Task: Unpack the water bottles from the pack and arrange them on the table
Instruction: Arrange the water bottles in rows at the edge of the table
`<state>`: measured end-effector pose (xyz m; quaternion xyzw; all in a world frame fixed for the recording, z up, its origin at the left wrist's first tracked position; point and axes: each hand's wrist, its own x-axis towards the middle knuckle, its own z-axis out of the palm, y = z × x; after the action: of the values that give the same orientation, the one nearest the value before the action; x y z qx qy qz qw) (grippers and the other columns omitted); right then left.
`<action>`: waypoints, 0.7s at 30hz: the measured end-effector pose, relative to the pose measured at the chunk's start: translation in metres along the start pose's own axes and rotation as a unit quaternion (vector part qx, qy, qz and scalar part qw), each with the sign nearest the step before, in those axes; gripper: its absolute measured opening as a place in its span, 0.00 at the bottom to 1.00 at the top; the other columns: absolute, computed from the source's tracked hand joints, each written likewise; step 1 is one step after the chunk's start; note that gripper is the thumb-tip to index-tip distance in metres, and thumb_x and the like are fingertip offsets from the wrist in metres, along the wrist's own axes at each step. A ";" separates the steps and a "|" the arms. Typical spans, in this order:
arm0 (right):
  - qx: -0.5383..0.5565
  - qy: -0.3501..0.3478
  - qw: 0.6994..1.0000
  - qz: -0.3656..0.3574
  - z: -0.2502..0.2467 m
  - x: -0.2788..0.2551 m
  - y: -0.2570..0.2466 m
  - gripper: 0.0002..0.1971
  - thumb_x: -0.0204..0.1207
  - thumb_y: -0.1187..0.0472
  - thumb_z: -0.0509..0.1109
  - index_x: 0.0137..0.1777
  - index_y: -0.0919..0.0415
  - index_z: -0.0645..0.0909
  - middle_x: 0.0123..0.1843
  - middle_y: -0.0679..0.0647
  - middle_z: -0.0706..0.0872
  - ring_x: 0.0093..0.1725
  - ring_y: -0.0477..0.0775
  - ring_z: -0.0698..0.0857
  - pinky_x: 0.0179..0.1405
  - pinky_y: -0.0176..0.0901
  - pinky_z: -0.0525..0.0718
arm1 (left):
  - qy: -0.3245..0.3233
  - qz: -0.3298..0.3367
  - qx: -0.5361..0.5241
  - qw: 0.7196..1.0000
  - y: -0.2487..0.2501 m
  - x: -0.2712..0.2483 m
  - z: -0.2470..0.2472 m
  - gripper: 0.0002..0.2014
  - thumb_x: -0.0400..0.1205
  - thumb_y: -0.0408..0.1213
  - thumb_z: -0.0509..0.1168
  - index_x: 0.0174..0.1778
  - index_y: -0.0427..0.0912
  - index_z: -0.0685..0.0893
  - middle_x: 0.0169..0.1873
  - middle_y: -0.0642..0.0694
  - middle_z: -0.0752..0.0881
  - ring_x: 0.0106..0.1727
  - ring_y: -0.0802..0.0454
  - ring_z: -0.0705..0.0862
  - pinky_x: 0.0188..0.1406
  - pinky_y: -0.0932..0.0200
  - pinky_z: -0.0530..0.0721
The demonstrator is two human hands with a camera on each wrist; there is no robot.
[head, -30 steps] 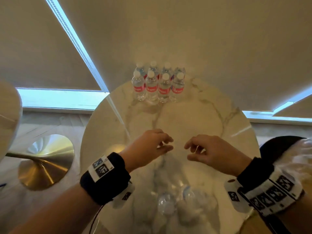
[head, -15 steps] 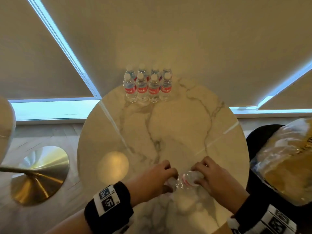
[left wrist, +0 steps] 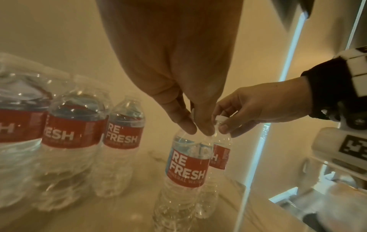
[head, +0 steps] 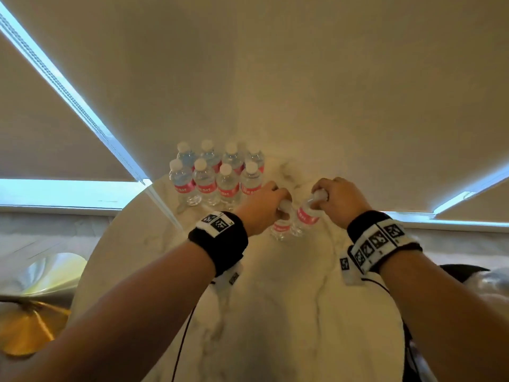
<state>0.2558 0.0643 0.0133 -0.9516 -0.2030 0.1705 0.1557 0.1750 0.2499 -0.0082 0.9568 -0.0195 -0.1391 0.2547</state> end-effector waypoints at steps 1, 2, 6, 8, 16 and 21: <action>0.003 0.002 1.000 -0.004 -0.004 0.021 0.000 0.17 0.72 0.54 0.78 0.59 0.56 0.85 0.55 0.63 0.84 0.53 0.66 0.85 0.44 0.44 0.75 | 0.005 -0.008 0.000 1.000 -0.005 0.014 -0.006 0.23 0.88 0.40 0.74 0.79 0.38 0.81 0.72 0.34 0.79 0.70 0.34 0.83 0.72 0.45 0.80; 0.006 0.002 1.000 -0.009 -0.007 0.041 -0.002 0.16 0.72 0.55 0.78 0.59 0.56 0.85 0.55 0.63 0.84 0.53 0.66 0.84 0.44 0.44 0.75 | 0.009 -0.015 -0.001 1.000 -0.009 0.026 -0.012 0.23 0.88 0.40 0.74 0.79 0.39 0.81 0.72 0.34 0.79 0.70 0.33 0.83 0.72 0.44 0.81; -0.011 -0.006 0.999 -0.053 -0.012 0.102 -0.018 0.15 0.73 0.57 0.78 0.59 0.56 0.85 0.55 0.63 0.84 0.55 0.66 0.84 0.45 0.44 0.75 | 0.026 -0.041 0.002 0.999 -0.023 0.056 -0.026 0.24 0.88 0.40 0.74 0.79 0.39 0.81 0.72 0.35 0.80 0.69 0.34 0.83 0.70 0.48 0.80; -0.020 -0.013 0.996 -0.083 -0.013 0.120 -0.030 0.15 0.73 0.58 0.77 0.59 0.57 0.85 0.55 0.63 0.84 0.54 0.65 0.84 0.44 0.44 0.74 | 0.037 -0.039 0.014 0.998 -0.024 0.060 -0.028 0.23 0.89 0.40 0.73 0.80 0.38 0.81 0.71 0.36 0.81 0.69 0.35 0.83 0.68 0.50 0.79; -0.013 -0.045 0.987 -0.151 -0.002 0.136 -0.065 0.12 0.76 0.64 0.69 0.58 0.55 0.85 0.55 0.60 0.83 0.49 0.61 0.85 0.36 0.43 0.82 | 0.110 -0.044 0.056 0.991 -0.012 0.050 -0.014 0.28 0.89 0.36 0.72 0.85 0.38 0.76 0.73 0.35 0.82 0.65 0.35 0.88 0.64 0.48 0.86; 0.071 -0.035 0.991 -0.106 -0.010 0.116 -0.051 0.21 0.74 0.50 0.76 0.66 0.53 0.80 0.54 0.54 0.84 0.50 0.57 0.86 0.44 0.41 0.79 | 0.195 -0.015 0.011 0.981 -0.010 -0.004 -0.003 0.28 0.88 0.39 0.73 0.85 0.40 0.77 0.71 0.37 0.85 0.61 0.40 0.91 0.62 0.47 0.94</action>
<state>0.3419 0.1576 0.0104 -0.9045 -0.2953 0.2007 0.2332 0.1717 0.2603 -0.0101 0.9686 0.0432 0.0466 0.2406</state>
